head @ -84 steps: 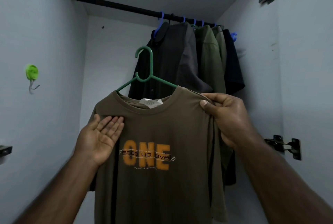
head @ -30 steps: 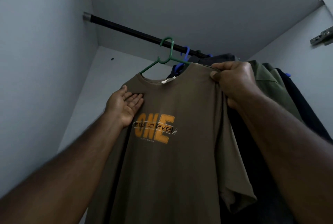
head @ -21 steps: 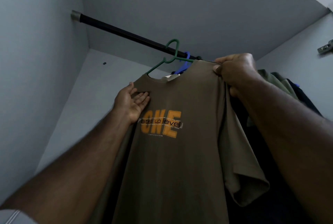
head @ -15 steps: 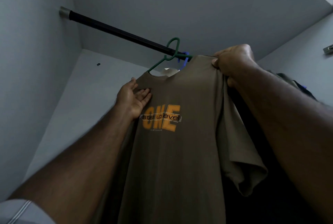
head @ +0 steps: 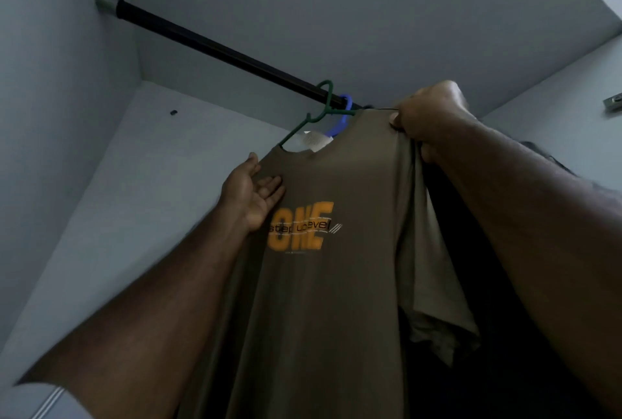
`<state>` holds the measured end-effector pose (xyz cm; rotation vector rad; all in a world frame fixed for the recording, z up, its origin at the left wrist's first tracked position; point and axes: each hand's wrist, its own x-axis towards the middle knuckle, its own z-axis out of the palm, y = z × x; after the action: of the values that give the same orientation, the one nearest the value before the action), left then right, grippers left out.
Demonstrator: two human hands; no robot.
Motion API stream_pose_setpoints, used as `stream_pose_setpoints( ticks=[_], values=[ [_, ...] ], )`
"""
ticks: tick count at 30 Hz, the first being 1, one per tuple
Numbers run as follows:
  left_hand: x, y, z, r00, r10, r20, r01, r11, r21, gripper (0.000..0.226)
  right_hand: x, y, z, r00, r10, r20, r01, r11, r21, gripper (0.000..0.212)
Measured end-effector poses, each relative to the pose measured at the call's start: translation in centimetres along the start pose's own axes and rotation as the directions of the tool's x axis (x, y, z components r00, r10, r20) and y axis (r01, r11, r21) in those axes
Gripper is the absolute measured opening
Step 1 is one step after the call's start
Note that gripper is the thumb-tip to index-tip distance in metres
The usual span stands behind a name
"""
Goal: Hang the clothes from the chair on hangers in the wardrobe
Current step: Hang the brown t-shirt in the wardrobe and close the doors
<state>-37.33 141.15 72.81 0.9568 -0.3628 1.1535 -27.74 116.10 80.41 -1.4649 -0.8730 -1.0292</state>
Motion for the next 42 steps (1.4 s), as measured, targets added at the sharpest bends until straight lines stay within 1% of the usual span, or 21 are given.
stream_pose_setpoints(
  ticks=[1, 2, 3, 4, 5, 6, 7, 8, 9, 11, 12, 13, 15, 16, 19, 22, 27, 30, 33, 36, 42],
  values=[
    [-0.4, -0.2, -0.3, 1.0, -0.007, -0.004, 0.007, 1.0, 0.011, 0.053, -0.5, -0.3, -0.5, 1.0, -0.012, 0.012, 0.013, 0.999, -0.044, 0.011],
    [-0.9, -0.4, -0.6, 1.0, -0.016, -0.011, 0.016, 1.0, 0.021, 0.052, -0.7, 0.0, -0.9, 0.995, -0.064, 0.071, 0.073, 0.988, -0.137, 0.016],
    [-1.3, -0.5, -0.8, 1.0, -0.023, -0.02, 0.023, 0.999, 0.033, 0.051, -2.4, -0.8, -1.7, 0.994, -0.019, 0.111, 0.037, 0.987, -0.156, 0.022],
    [-1.7, -0.6, -1.0, 0.999, -0.026, -0.031, 0.027, 0.999, 0.046, 0.05, -3.1, -1.5, -2.2, 0.991, -0.005, 0.135, 0.039, 0.967, -0.253, 0.028],
    [-2.1, -0.7, -1.1, 0.999, -0.023, -0.044, 0.026, 0.998, 0.065, 0.05, -3.8, -1.2, -2.1, 0.987, -0.067, 0.145, 0.115, 0.928, -0.354, 0.035],
    [-2.7, -0.7, -1.1, 0.998, -0.018, -0.053, 0.022, 0.996, 0.089, 0.049, -4.3, -1.4, -2.4, 0.979, -0.116, 0.166, 0.184, 0.851, -0.492, 0.041],
    [-3.3, -0.7, -1.0, 0.998, -0.006, -0.064, 0.014, 0.993, 0.12, 0.05, -4.5, -1.3, -2.7, 0.979, -0.113, 0.168, 0.18, 0.869, -0.462, 0.043],
    [-3.9, -0.8, -0.9, 0.997, 0.014, -0.073, -0.003, 0.987, 0.158, 0.051, -4.2, -1.0, -2.9, 0.973, -0.152, 0.175, 0.209, 0.904, -0.373, 0.039],
    [-4.6, -0.8, -0.7, 0.996, 0.045, -0.078, -0.028, 0.977, 0.213, 0.052, -4.4, -1.0, -3.2, 0.985, -0.099, 0.139, 0.129, 0.965, -0.23, 0.034],
    [-6.1, -0.9, -0.5, 0.988, 0.139, -0.065, -0.104, 0.918, 0.382, 0.052, -4.8, -0.8, -3.9, 0.992, -0.097, 0.08, 0.099, 0.995, -0.032, 0.027],
    [-6.7, -1.0, -0.5, 0.979, 0.201, -0.044, -0.153, 0.851, 0.502, 0.05, -5.5, -0.8, -4.6, 0.996, -0.059, 0.06, 0.052, 0.992, 0.115, 0.026],
    [-7.5, -1.1, -0.6, 0.962, 0.272, -0.005, -0.206, 0.742, 0.638, 0.049, -6.4, -0.9, -5.3, 0.998, -0.062, 0.023, 0.057, 0.984, 0.169, 0.028],
    [-9.3, -1.5, -0.7, 0.917, 0.385, 0.107, -0.293, 0.466, 0.835, 0.051, -8.5, -0.5, -6.5, 0.987, -0.154, -0.035, 0.156, 0.986, 0.053, 0.03],
    [-10.4, -1.8, -0.6, 0.896, 0.418, 0.152, -0.321, 0.37, 0.872, 0.051, -9.8, -0.4, -7.1, 0.979, -0.197, -0.041, 0.197, 0.98, -0.019, 0.031],
    [-13.9, -3.4, -0.7, 0.846, 0.468, 0.256, -0.394, 0.225, 0.891, 0.053, -13.6, 0.5, -7.9, 0.95, -0.311, -0.039, 0.3, 0.938, -0.171, 0.033],
    [-16.3, -5.1, -1.0, 0.832, 0.452, 0.321, -0.413, 0.121, 0.902, 0.057, -16.9, 1.5, -8.3, 0.918, -0.395, 0.021, 0.391, 0.899, -0.194, 0.045],
    [-19.3, -7.5, -1.4, 0.822, 0.461, 0.334, -0.428, 0.116, 0.896, 0.059, -20.2, 3.6, -8.4, 0.892, -0.439, 0.107, 0.451, 0.879, -0.153, 0.056],
    [-21.5, -8.2, -2.1, 0.827, 0.427, 0.366, -0.433, 0.067, 0.899, 0.069, -21.6, 4.8, -8.4, 0.869, -0.461, 0.177, 0.489, 0.854, -0.178, 0.062],
    [-23.7, -8.4, -2.4, 0.84, 0.419, 0.345, -0.385, 0.011, 0.923, 0.072, -23.1, 5.7, -8.9, 0.86, -0.463, 0.213, 0.5, 0.848, -0.176, 0.068],
    [-25.6, -8.4, -2.8, 0.845, 0.417, 0.335, -0.346, -0.052, 0.937, 0.073, -25.0, 6.4, -9.7, 0.84, -0.487, 0.239, 0.531, 0.828, -0.179, 0.069],
    [-30.4, -8.4, -3.1, 0.856, 0.399, 0.329, -0.305, -0.123, 0.944, 0.074, -28.5, 7.1, -11.2, 0.804, -0.479, 0.352, 0.566, 0.797, -0.209, 0.072]
  ],
)
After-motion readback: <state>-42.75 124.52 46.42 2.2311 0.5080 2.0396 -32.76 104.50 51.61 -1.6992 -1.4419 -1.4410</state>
